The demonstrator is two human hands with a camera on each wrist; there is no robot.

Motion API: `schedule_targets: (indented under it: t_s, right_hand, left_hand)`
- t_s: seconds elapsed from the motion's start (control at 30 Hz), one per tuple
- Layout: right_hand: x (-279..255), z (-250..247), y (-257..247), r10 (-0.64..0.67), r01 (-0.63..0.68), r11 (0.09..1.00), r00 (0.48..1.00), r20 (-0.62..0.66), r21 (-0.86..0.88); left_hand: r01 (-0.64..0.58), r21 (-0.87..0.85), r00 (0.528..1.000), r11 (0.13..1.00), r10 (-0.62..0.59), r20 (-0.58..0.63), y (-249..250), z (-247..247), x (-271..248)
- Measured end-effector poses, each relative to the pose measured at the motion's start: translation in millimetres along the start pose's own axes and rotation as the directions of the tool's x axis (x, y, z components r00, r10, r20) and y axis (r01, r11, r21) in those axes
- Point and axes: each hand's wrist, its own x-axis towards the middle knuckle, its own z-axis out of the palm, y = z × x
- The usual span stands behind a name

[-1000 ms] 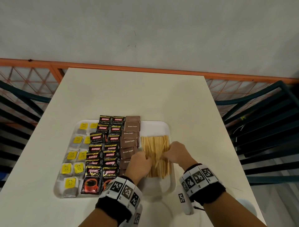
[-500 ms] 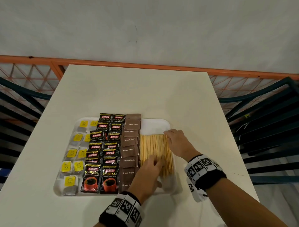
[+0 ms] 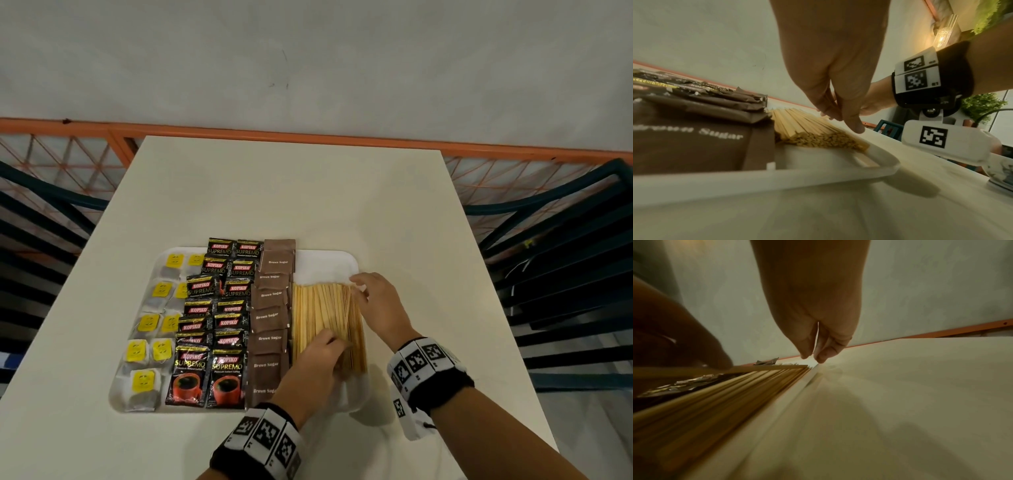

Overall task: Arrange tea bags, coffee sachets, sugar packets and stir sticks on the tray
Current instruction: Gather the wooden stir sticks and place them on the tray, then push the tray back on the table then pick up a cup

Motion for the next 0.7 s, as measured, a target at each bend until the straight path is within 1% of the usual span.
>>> schedule_targets:
  t_s: [0.07,0.13,0.23,0.37,0.43,0.47,0.53,0.57,0.6,0.7]
  right_hand:
    - [-6.3,0.6,0.9,0.023,-0.019,0.998,0.997,-0.076,0.062]
    - [-15.1,1.6,1.7,0.067,-0.053,0.992,0.991,-0.119,0.112]
    - [-32.1,4.2,3.7,0.156,-0.136,0.976,0.982,-0.109,0.170]
    - [-59.7,8.0,8.5,0.212,-0.201,0.962,0.976,-0.041,0.186]
    - [-74.4,11.1,9.7,0.237,-0.235,0.956,0.971,0.010,0.177]
    - [-81.5,13.0,9.6,0.247,-0.247,0.954,0.969,0.024,0.169]
    - [-94.2,15.9,9.0,0.259,-0.260,0.954,0.966,0.025,0.153]
    - [-100.4,16.9,7.9,0.261,-0.263,0.955,0.965,0.032,0.136]
    - [-106.3,17.8,6.6,0.260,-0.264,0.959,0.964,0.051,0.108]
    - [-125.1,21.0,4.1,0.274,-0.279,0.960,0.953,0.130,0.022]
  left_hand:
    - [0.007,-0.009,1.000,1.000,-0.007,0.003,-1.2,2.6,0.9]
    - [0.028,-0.028,0.999,0.999,-0.027,0.020,-1.2,4.2,0.3]
    - [0.040,-0.046,0.999,0.998,-0.041,-0.010,0.9,-1.0,-6.4]
    - [0.070,-0.076,0.987,0.995,-0.080,-0.140,-4.5,-24.7,-37.5]
    - [0.157,-0.057,0.961,0.986,-0.166,-0.220,-20.1,-40.9,-61.4]
    - [0.204,-0.049,0.937,0.978,-0.209,-0.280,-31.2,-49.3,-74.8]
    - [0.273,-0.019,0.874,0.962,-0.257,-0.412,-57.8,-66.4,-102.3]
    - [0.322,0.002,0.847,0.947,-0.287,-0.448,-69.6,-75.6,-116.0]
    - [0.376,0.024,0.824,0.926,-0.322,-0.467,-82.4,-82.6,-129.0]
    - [0.491,0.075,0.791,0.868,-0.408,-0.455,-119.0,-97.4,-160.8]
